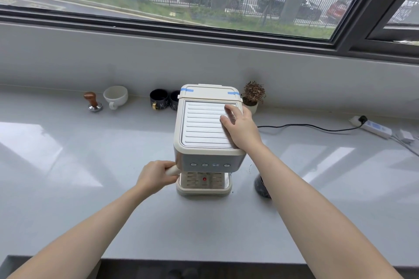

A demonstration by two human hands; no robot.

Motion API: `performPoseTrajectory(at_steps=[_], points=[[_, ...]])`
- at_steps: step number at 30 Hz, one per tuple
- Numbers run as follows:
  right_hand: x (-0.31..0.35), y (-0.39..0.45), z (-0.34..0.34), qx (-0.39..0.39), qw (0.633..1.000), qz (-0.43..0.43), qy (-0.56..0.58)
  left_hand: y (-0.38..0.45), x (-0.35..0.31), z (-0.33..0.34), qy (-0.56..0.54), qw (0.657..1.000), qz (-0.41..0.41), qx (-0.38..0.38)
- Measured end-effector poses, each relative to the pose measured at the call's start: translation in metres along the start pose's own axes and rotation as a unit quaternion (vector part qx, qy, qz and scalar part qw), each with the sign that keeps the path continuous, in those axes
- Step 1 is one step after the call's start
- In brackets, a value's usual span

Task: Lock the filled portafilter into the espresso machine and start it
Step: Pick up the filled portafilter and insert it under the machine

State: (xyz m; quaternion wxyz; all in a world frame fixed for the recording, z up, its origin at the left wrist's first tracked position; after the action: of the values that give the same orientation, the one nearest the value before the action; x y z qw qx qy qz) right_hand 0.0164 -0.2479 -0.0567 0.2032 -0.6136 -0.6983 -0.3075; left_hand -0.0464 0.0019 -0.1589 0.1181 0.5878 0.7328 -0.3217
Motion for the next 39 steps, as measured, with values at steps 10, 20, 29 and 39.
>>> performPoseTrajectory(at_steps=[10,20,29,39], points=[[0.001,0.000,0.000,-0.001,1.000,0.001,-0.005,-0.038,-0.012,0.036,-0.067,0.995,-0.070,-0.019],[0.004,-0.002,-0.002,0.000,1.000,0.004,0.004,-0.065,-0.030,0.058,-0.389,0.859,-0.211,0.257],[0.008,-0.004,-0.004,-0.003,0.999,0.012,0.047,-0.074,-0.039,0.081,-0.495,0.784,-0.283,0.244],[-0.001,0.001,0.003,0.001,0.998,0.025,0.062,-0.081,-0.058,0.106,-0.530,0.763,-0.323,0.181]])
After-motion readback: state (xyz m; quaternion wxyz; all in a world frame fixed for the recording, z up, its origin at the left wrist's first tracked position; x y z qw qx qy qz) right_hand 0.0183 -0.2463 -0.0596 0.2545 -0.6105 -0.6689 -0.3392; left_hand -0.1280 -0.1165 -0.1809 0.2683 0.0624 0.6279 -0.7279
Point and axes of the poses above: each hand's wrist, its own y-axis towards the middle knuckle, its own z-axis out of the palm, x = y × z, the point moved 1 cm from there along y, towards the middle knuckle, and after that the axes turned 11 degrees about -z, right-handed, at the moved point
